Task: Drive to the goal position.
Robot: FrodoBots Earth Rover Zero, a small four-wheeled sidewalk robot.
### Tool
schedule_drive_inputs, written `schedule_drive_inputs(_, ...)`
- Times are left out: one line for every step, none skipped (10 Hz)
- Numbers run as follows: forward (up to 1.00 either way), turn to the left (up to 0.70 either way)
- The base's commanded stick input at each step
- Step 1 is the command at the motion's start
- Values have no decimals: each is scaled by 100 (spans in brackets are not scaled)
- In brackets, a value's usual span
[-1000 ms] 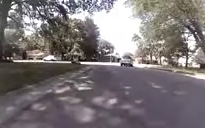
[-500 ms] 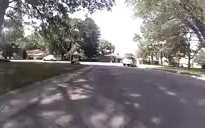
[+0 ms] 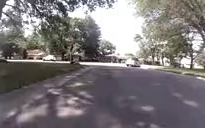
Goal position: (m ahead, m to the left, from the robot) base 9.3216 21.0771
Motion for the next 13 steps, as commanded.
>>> schedule_drive_inputs(100, 0)
schedule_drive_inputs(100, 0)
schedule_drive_inputs(100, 0)
schedule_drive_inputs(100, 0)
schedule_drive_inputs(100, 0)
schedule_drive_inputs(100, 0)
schedule_drive_inputs(100, 0)
schedule_drive_inputs(100, 0)
schedule_drive_inputs(100, 0)
schedule_drive_inputs(100, 0)
schedule_drive_inputs(100, 0)
schedule_drive_inputs(100, 0)
schedule_drive_inputs(100, 0)
